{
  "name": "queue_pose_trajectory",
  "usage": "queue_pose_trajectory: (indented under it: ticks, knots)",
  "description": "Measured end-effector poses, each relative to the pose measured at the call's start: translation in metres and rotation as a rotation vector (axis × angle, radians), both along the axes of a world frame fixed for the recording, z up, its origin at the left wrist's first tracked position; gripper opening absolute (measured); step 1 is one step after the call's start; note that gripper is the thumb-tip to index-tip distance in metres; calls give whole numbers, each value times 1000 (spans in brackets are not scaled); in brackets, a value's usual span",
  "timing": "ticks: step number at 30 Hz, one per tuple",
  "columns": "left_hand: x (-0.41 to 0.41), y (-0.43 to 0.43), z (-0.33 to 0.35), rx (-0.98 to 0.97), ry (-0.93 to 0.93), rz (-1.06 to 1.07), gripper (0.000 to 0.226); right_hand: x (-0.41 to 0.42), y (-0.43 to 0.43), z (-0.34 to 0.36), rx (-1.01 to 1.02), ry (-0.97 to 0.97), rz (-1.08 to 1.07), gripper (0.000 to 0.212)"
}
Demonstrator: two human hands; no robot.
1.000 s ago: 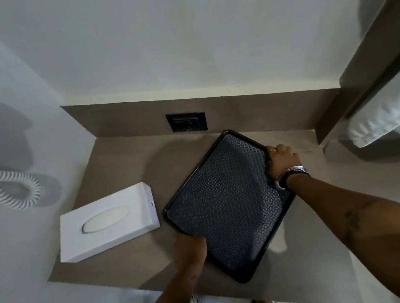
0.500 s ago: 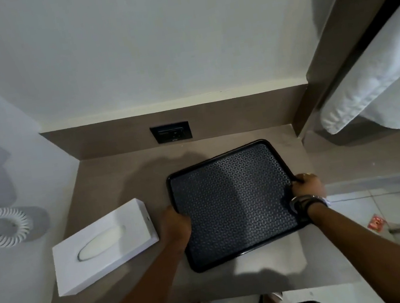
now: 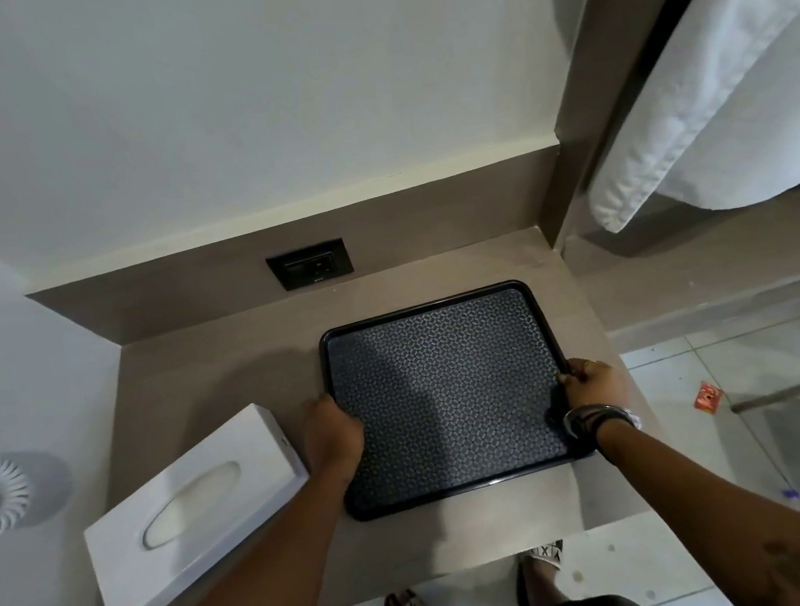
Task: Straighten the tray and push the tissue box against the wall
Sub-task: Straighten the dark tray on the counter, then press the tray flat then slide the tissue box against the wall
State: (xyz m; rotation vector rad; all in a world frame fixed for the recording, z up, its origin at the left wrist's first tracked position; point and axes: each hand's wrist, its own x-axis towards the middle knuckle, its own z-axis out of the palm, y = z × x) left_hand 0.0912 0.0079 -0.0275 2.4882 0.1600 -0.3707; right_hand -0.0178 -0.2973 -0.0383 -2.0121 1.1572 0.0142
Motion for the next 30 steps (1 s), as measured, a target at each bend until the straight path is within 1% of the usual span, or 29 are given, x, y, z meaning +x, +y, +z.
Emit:
queue_pose_trajectory:
  ticks: [2,3,7,13,15,17,18,20,22,25,28,30]
  knots:
    - [-2,1,0,18,16,-2,12,-2,-1,1,13,0,14,28]
    - [-4,1,-1,25,24,-6,11,-2,-2,2,25,0,28,28]
    - [-11,4,-5,21,31,-13,12,-4,-7,8,67,3,95,28]
    - [-11,6,-3,4,50,11,14,-7,-7,10,82,-27,129,29]
    - [-16,3,1,39,44,30,20,-8,-5,10,39,10,162,32]
    - [-25,-1,3,156,-27,7,33,-13,-2,10,-129,86,220,43]
    - [-33,-3,3,225,-82,-41,42,-18,1,11,-252,84,246,46]
    - [-57,-5,-2,316,-193,-188,60,-33,12,9,-479,-27,328,46]
    - [-90,-4,-13,290,-291,-341,70,-53,32,3,-602,-116,511,56]
    - [-137,3,-33,251,-354,-547,81,-84,63,-17,-613,-54,803,73]
    - [-167,6,-47,269,-318,-731,85,-110,82,-38,-609,24,977,77]
    - [-174,9,-52,313,-268,-785,88,-119,89,-45,-615,70,1053,78]
